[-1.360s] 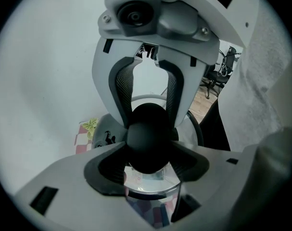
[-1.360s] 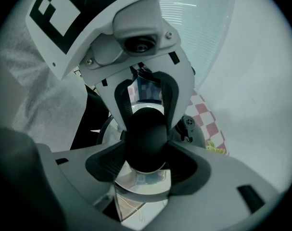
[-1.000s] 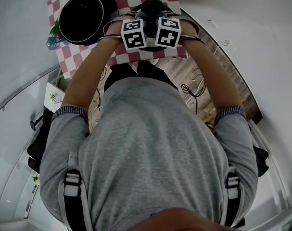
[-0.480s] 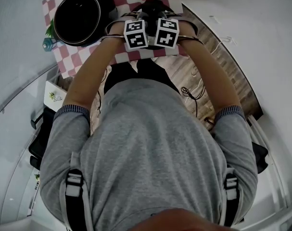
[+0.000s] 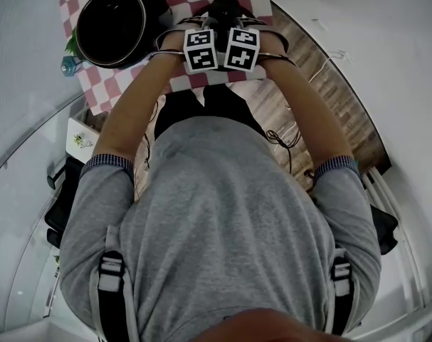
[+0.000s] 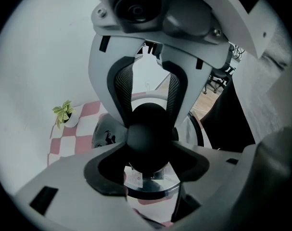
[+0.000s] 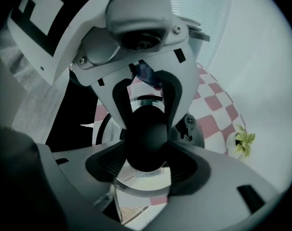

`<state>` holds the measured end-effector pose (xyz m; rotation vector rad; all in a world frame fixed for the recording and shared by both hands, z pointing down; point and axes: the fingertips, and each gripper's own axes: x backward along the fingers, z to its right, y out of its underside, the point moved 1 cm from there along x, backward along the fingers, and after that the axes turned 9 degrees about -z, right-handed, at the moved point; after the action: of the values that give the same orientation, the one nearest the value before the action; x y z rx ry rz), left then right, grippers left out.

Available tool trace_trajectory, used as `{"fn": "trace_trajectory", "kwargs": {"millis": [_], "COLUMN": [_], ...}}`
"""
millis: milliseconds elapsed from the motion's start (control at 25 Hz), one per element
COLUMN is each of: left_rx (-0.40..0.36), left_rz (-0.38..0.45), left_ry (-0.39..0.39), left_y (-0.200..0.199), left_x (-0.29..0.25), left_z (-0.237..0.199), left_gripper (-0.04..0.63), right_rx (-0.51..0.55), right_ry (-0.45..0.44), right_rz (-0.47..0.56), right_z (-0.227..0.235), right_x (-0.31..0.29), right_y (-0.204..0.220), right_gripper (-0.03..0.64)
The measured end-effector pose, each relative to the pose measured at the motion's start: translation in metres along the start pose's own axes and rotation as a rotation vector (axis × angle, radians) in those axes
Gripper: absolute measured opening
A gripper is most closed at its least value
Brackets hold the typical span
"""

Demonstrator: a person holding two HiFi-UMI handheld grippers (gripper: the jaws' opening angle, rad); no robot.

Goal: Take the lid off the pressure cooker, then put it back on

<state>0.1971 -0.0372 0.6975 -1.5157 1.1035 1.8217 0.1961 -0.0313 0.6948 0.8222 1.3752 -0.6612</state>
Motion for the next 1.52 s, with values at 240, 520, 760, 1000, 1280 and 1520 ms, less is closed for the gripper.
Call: {"fn": "trace_trajectory", "kwargs": {"millis": [240, 520, 760, 1000, 1280, 1520], "left_rx": [-0.020, -0.016, 0.046, 0.137, 0.288, 0.412], "left_rz": [-0.007, 0.004, 0.044, 0.123, 0.364, 0.630], "left_ry": [-0.015, -0.041, -0.085, -0.129, -0.193, -0.321], "left_y": [0.000, 0.001, 0.001, 0.005, -0.002, -0.002], "left_x": [-0.004, -0.006, 0.005, 0.036, 0.105, 0.185], "left_z": [0.003, 0.003, -0.001, -0.002, -0.003, -0.016], "left_gripper": [0.302, 0.305, 0.333, 0.336, 0.339, 0.339], "right_rx": [-0.003, -0.005, -0.018, -0.036, -0.109, -0.265], "right_ry": [0.016, 0.022, 0.025, 0.062, 0.164, 0.280], "right_rz": [-0.009, -0.004, 0.006, 0.061, 0.281, 0.579], "right_z": [-0.003, -0.003, -0.004, -0.003, 0.002, 0.009], "right_x": [-0.005, -0.008, 0.000, 0.030, 0.100, 0.179], "right_y": [0.002, 0.001, -0.002, -0.006, -0.019, -0.025], "right_gripper": [0.281, 0.287, 0.338, 0.364, 0.376, 0.376]}}
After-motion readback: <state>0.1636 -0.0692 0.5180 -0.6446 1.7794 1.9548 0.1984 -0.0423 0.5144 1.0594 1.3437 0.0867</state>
